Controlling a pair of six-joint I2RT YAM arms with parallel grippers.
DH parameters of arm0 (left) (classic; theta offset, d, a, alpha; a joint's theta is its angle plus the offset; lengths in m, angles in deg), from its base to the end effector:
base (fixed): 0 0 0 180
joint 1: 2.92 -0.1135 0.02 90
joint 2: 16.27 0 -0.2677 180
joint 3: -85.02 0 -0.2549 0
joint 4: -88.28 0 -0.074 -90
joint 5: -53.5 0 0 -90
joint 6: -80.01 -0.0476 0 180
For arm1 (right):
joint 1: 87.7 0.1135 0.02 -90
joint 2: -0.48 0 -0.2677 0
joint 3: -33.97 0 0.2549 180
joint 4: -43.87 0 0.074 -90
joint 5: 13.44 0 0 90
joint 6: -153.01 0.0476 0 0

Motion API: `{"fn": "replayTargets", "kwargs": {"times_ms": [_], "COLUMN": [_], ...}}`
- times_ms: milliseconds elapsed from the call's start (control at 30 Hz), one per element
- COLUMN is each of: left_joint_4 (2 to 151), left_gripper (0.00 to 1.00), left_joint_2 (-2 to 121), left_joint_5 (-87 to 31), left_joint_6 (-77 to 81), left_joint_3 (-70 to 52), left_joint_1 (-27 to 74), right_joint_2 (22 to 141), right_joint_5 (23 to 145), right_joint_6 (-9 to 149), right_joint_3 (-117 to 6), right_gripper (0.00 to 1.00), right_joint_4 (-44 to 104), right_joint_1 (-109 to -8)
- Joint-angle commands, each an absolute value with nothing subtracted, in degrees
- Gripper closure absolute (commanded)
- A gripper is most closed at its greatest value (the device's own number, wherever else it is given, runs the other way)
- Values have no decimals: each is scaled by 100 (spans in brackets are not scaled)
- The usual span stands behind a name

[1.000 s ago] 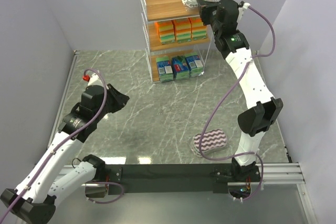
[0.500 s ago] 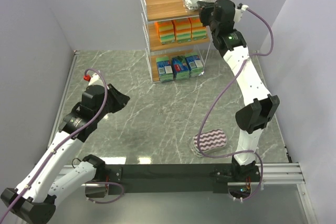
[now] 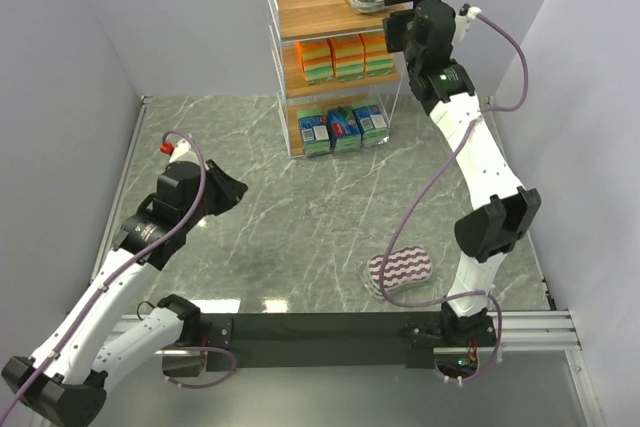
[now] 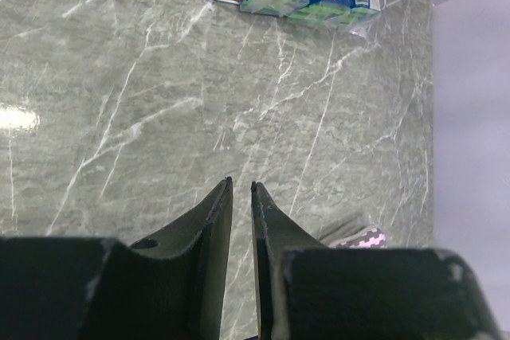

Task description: Place and organize the cleaning sponges onto the shelf

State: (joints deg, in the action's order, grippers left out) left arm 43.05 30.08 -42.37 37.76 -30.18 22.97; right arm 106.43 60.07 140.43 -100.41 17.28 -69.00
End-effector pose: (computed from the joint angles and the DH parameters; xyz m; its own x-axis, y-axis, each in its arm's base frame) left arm 0.1689 -0.0766 0.3332 -0.5333 -0.5597 -0.6344 -0.0632 0.7741 -0.6298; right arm 0.4185 0.1274 0.4961 -0.0311 0.9775 -0.2088 -0.0381 0.2076 0.9775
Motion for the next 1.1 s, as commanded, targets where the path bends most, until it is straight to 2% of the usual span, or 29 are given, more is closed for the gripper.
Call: {"fn": "replayTargets", "kwargs": {"times_ms": [0, 200, 333, 367, 400, 500, 533, 667, 833, 867, 967, 1000, 1067], "left_joint_4": [4347, 4513, 4768, 4890, 4979, 5260, 5330, 5892, 6464, 6604, 6991, 7070, 7220], "left_gripper": [78, 78, 76, 75, 66, 54, 53, 50, 59, 67, 78, 87, 98], "left_joint_2": [3023, 3101, 3268, 3303, 3382, 3540, 3593, 3979, 4709, 4962, 5533, 5693, 6140], "left_joint_5": [-4248, -4222, -3950, -3897, -3792, -3703, -3686, -3448, -3290, -3203, -3150, -3115, -3001], "left_joint_6": [3809, 3835, 3765, 3739, 3704, 3703, 3721, 3783, 3774, 3722, 3686, 3686, 3738], "left_joint_3": [-2924, -3003, -3091, -3152, -3205, -3389, -3459, -3627, -3391, -3355, -3144, -3065, -2819], "left_joint_1": [2283, 2274, 2283, 2283, 2283, 2292, 2292, 2300, 2344, 2353, 2397, 2406, 2424], "right_joint_2": [9859, 8375, 7414, 7274, 6994, 6344, 6149, 5121, 3837, 3601, 3266, 3204, 3107], "right_joint_5": [5898, 6276, 6310, 6381, 6756, 7057, 7110, 6935, 6358, 6216, 6205, 6206, 5979], "right_joint_6": [13789, 12818, 11673, 11531, 11095, 10574, 10468, 10431, 10580, 10790, 11098, 11143, 11361], "right_joint_3": [-9568, -7583, -6290, -5861, -5605, -4463, -3790, -2484, -1753, -1735, -1656, -1638, -1629], "right_gripper": [17, 12, 2, 1, 0, 0, 0, 0, 0, 0, 0, 0, 0], "right_joint_4": [2348, 3017, 2913, 2546, 2481, 2068, 2024, 1568, 43, -241, -963, -1104, -1666], "right_joint_1": [-6924, -6801, -6634, -6643, -6643, -6573, -6546, -6546, -6537, -6537, -6529, -6528, -6528]}}
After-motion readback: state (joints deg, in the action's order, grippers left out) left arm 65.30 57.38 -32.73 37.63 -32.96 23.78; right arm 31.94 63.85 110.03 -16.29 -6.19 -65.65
